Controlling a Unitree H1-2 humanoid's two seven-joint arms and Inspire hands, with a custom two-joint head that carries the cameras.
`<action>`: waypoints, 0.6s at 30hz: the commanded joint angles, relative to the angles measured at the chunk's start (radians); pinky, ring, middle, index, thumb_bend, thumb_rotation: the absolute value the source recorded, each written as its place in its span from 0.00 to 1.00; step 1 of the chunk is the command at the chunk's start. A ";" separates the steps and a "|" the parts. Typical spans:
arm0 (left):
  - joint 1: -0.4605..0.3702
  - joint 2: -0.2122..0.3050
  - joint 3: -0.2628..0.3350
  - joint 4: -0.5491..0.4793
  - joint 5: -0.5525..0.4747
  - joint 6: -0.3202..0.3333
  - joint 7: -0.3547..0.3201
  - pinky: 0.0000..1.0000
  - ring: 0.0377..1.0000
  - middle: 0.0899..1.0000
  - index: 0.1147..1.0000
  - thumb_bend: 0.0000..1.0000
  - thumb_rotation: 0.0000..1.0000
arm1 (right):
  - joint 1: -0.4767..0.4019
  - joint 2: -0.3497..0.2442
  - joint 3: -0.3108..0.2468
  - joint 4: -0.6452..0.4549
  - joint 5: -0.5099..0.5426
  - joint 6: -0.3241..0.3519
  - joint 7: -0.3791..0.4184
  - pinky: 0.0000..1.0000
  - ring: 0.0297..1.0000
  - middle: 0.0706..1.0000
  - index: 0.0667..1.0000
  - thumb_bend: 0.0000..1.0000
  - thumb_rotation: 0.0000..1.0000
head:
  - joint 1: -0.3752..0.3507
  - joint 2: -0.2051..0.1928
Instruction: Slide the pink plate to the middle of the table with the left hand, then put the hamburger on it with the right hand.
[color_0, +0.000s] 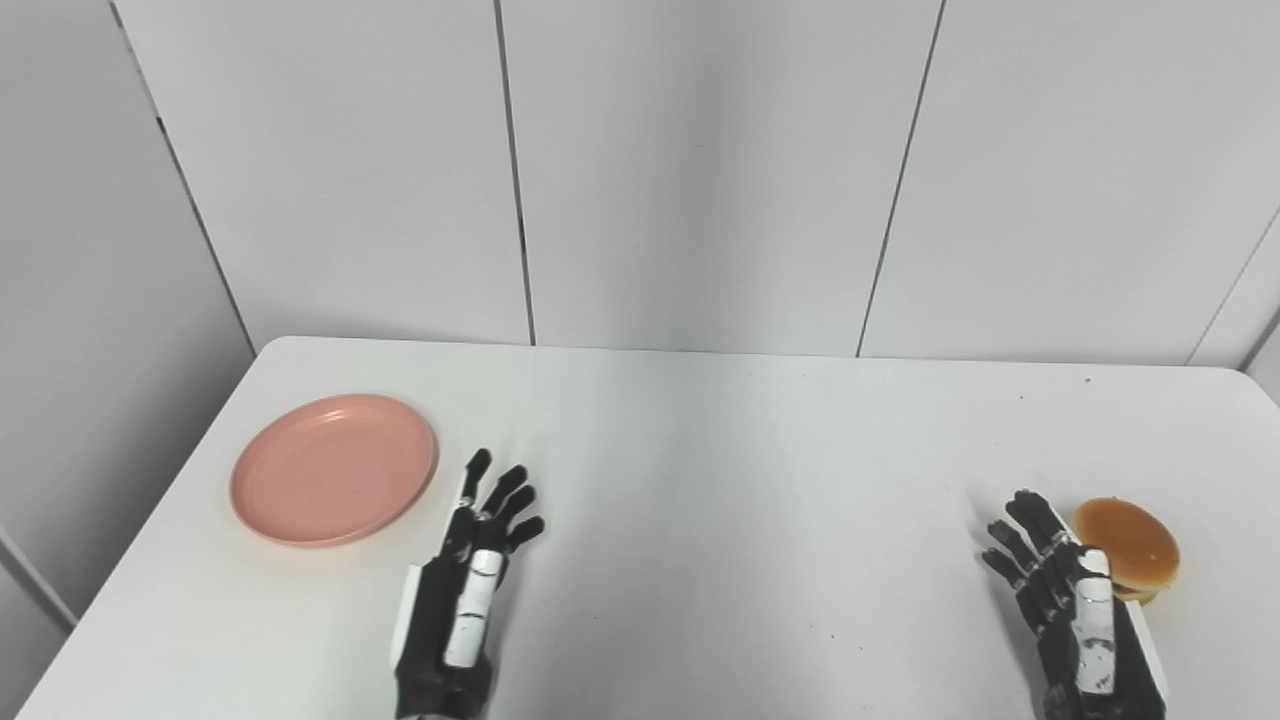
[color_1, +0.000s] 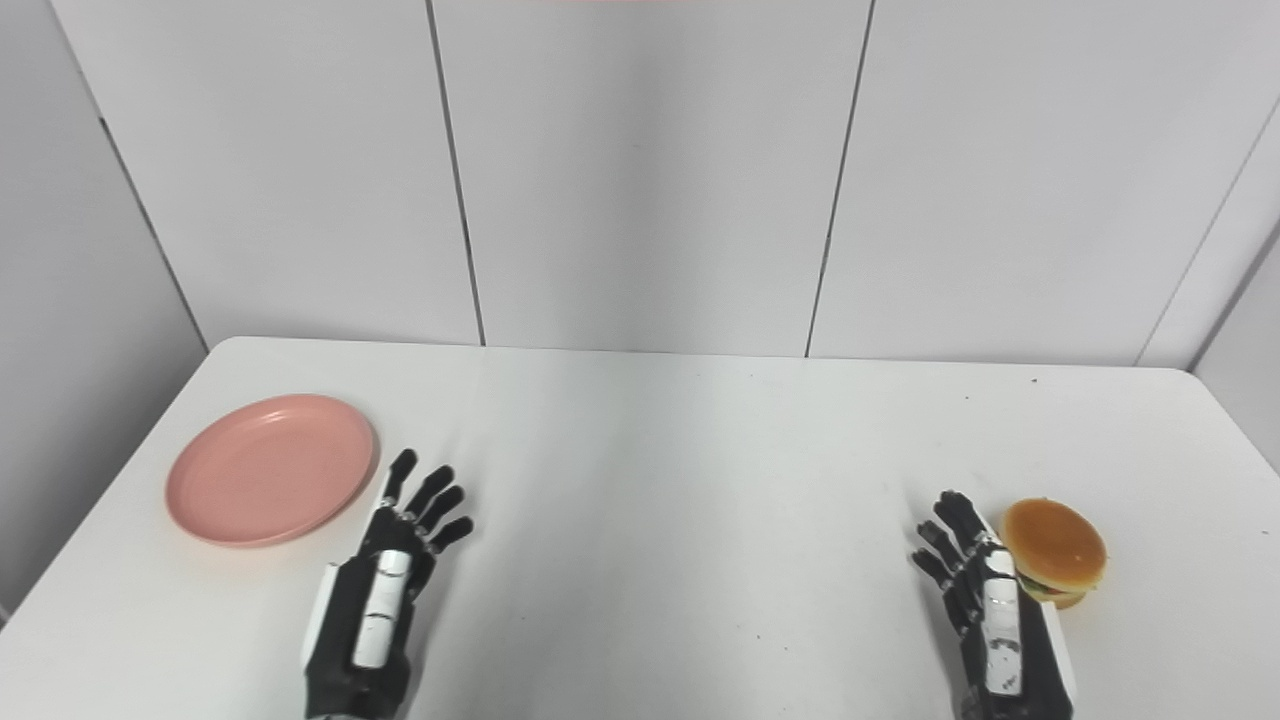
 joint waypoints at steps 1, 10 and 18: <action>-0.089 0.020 0.029 -0.069 -0.024 0.017 0.018 0.75 0.83 0.85 0.91 0.83 0.80 | 0.037 0.021 0.009 0.019 0.002 0.002 0.004 0.86 0.87 0.90 0.86 0.85 1.00 | -0.003 0.000; -0.286 0.183 0.179 -0.063 -0.071 0.092 0.036 0.76 0.81 0.80 0.83 0.84 0.80 | 0.045 0.020 0.021 -0.006 -0.006 0.008 0.005 0.87 0.88 0.91 0.88 0.81 1.00 | -0.001 -0.004; -0.409 0.305 0.315 0.038 -0.126 0.144 0.065 0.74 0.80 0.78 0.80 0.84 0.78 | 0.050 0.023 0.028 -0.021 -0.020 0.020 0.000 0.90 0.88 0.91 0.87 0.83 1.00 | 0.002 -0.011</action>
